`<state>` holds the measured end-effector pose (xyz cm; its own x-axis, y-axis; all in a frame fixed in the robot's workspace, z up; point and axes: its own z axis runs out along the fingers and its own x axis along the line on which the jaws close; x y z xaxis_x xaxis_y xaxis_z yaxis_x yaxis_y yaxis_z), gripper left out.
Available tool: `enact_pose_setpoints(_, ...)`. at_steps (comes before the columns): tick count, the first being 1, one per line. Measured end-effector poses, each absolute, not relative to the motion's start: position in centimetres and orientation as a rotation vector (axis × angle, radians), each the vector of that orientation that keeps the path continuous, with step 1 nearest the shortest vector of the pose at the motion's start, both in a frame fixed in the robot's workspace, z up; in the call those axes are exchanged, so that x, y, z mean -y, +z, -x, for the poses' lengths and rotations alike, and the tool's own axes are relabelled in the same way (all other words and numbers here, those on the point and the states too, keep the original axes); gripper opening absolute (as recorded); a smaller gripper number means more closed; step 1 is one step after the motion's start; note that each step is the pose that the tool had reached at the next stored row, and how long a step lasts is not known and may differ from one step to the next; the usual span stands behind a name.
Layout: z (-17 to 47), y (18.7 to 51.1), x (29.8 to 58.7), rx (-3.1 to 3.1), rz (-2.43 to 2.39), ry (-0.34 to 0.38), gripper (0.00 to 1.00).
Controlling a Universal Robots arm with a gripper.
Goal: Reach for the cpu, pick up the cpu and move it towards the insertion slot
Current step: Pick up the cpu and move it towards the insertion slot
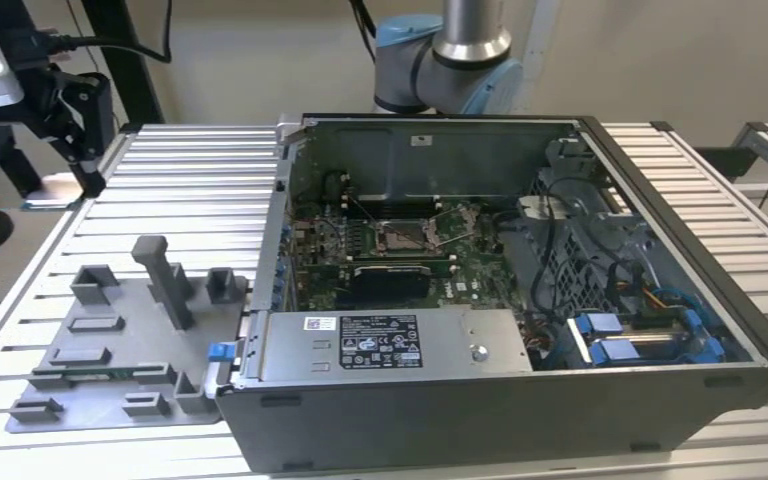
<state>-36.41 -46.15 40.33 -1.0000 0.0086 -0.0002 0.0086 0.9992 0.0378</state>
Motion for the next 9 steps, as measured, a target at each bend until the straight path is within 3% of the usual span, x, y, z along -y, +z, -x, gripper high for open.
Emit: enact_pose_setpoints(9, 35.1, 40.3, 46.1, -3.141, -0.014, 0.059, 0.0)
